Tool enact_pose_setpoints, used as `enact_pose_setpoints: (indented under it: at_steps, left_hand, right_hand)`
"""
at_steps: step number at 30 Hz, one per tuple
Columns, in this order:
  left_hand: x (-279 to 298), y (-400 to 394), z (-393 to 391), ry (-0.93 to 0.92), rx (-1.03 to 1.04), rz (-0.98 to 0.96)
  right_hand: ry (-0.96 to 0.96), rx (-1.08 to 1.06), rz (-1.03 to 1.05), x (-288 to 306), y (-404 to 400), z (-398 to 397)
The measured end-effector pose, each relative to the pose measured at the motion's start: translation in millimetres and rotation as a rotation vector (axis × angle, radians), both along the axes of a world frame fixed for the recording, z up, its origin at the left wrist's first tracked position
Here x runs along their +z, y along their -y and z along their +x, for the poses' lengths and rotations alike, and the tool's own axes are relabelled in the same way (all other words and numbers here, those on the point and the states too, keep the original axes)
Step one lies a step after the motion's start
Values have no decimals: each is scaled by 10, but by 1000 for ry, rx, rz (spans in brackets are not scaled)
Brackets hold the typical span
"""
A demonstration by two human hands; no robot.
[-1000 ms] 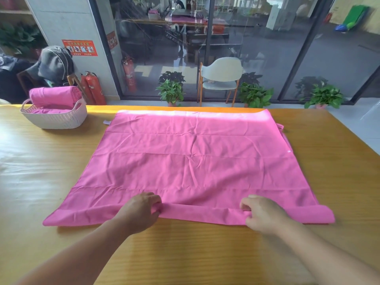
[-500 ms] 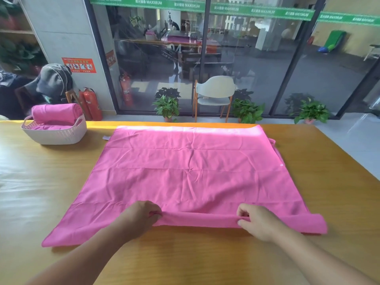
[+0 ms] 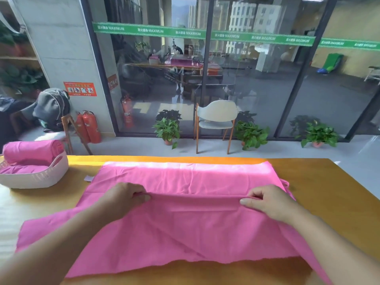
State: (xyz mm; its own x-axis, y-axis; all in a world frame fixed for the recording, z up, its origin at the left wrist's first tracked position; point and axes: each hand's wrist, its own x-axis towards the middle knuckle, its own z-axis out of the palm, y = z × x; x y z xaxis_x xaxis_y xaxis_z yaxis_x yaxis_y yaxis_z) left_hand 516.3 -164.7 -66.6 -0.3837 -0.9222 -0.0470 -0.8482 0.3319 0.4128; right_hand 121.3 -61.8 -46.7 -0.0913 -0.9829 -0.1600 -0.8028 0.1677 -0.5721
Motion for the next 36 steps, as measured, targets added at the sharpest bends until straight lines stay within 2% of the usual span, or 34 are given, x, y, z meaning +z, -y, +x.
enact_pose_setpoints:
  at_steps: [5,8,13,16,19,22,28,29,31,33,34,36]
  left_hand:
    - [34,1218,-360,121,1,7]
    - [-235,1969,-536,133,32,60]
    - [-913,2686,-853,162,169,62]
    - [-1370,2774,-870,119,163,-48]
    - [-1578,2803,-760,96,79,-240]
    - [-1577,2879,-764,140,81,-258]
    - [-1746,2819,-858,133,101,-384]
    - [-1731,2800,-866,169,100,-385]
    - [-1638,2743,-893,232,114,-447]
    - [-1526,2553,-920,171,183,-515]
    - [-1488,2395,-933,122,235,-515]
    - [-1501,2013,-874,93,309,-454]
  right_hand:
    - [-61,138,76,-20,1430,-429]
    - [-131,187,138,-161,2249,-548]
    - [-234,140,170,-926,3104,-759]
    - [-235,84,131,-1405,3166,-875]
    - [-232,82,90,-1500,3166,-922]
    - [-226,101,105,-1499,3265,-946]
    - [-372,11,99,-1582,3184,-854]
    - [-427,-6,53,-1589,3146,-811]
    - [-520,-43,-208,-1577,3049,-660]
    - [-485,-83,-471,-1559,2900,-394]
    - [-463,-81,-528,-1549,2785,-241]
    - [-454,-33,-504,-1662,2529,10]
